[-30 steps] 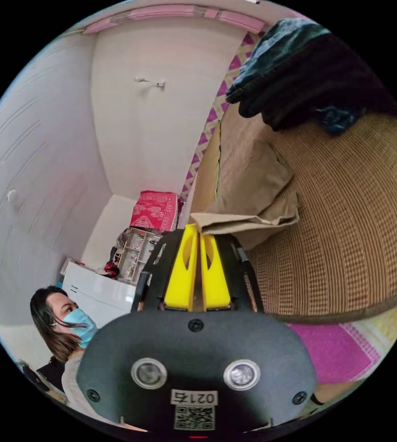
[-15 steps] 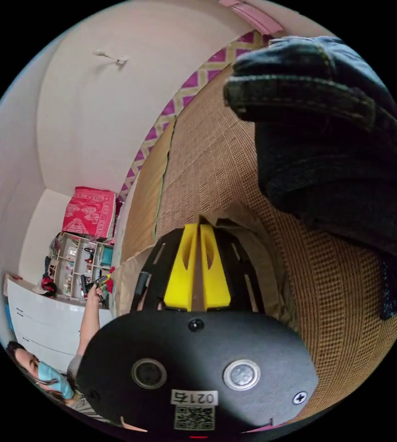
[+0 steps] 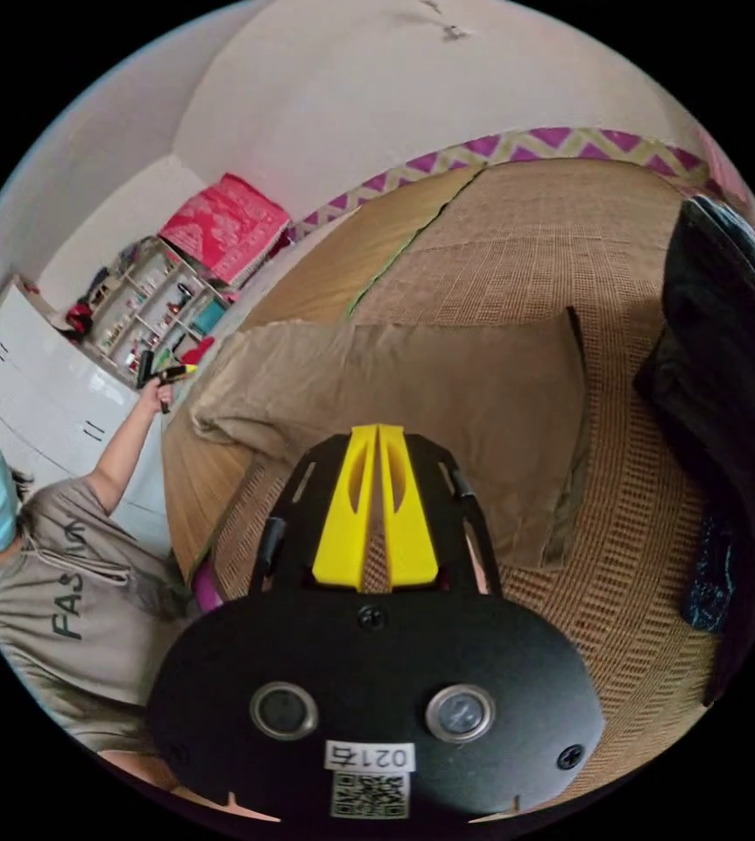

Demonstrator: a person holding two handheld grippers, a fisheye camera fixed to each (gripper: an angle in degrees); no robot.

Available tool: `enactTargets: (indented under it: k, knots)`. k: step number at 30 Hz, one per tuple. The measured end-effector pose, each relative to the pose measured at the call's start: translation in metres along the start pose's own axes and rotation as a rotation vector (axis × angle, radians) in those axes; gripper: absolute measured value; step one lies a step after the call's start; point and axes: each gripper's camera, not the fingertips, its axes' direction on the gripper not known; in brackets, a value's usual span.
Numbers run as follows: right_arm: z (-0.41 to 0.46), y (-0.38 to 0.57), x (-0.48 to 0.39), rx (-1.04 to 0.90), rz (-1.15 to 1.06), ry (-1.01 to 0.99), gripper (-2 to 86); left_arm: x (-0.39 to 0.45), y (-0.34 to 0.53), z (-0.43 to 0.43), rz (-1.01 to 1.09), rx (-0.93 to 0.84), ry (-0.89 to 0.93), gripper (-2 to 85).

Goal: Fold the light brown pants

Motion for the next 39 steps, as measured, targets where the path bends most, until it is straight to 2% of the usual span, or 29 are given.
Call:
enactTargets:
  k: [1,3,4,7,10,13,17,19,25,30,33,36,39]
  knots:
    - [0.02,0.004,-0.004,-0.053,-0.015,0.098,-0.8,-0.001,0.013,0.029,-0.011,-0.103,-0.061,-0.8]
    - [0.05,0.012,0.004,-0.149,-0.017,0.301,-0.8,-0.016,0.039,0.032,-0.076,-0.035,-0.028,-0.9]
    - [0.045,0.019,0.003,-0.087,-0.082,0.329,-0.8,-0.03,0.053,0.029,-0.112,-0.014,0.024,-0.9]
    - [0.017,0.026,0.019,-0.055,-0.007,0.391,-0.5,-0.043,0.09,0.011,-0.101,0.04,0.032,-0.9]
    - [-0.056,0.054,0.043,0.129,0.129,0.328,1.1,-0.052,0.139,-0.022,-0.105,0.151,0.057,-0.9]
    - [-0.108,0.092,0.094,0.218,0.36,0.17,8.4,-0.056,0.192,-0.051,-0.125,0.306,0.139,-0.9]
    - [-0.111,0.145,0.158,0.263,0.648,-0.099,13.0,-0.053,0.249,-0.055,-0.149,0.413,0.273,-0.9]
    - [-0.101,0.154,0.167,0.282,0.7,-0.175,13.6,-0.046,0.267,-0.053,-0.145,0.425,0.287,-0.9]
    - [-0.099,0.133,0.178,0.35,0.772,-0.178,11.5,-0.022,0.308,-0.058,-0.118,0.467,0.336,-0.9]
    - [-0.092,0.115,0.189,0.395,0.837,-0.229,2.5,-0.011,0.332,-0.065,-0.097,0.48,0.349,-0.9]
    - [-0.12,0.084,0.15,0.46,0.747,-0.184,1.0,-0.007,0.352,-0.075,-0.081,0.492,0.362,-0.9]
    - [-0.154,0.016,0.06,0.486,0.51,-0.121,0.4,-0.005,0.376,-0.088,-0.059,0.508,0.356,-0.9]
    - [-0.162,-0.068,-0.069,0.447,0.227,-0.031,0.2,-0.009,0.4,-0.095,-0.048,0.527,0.362,-1.0]
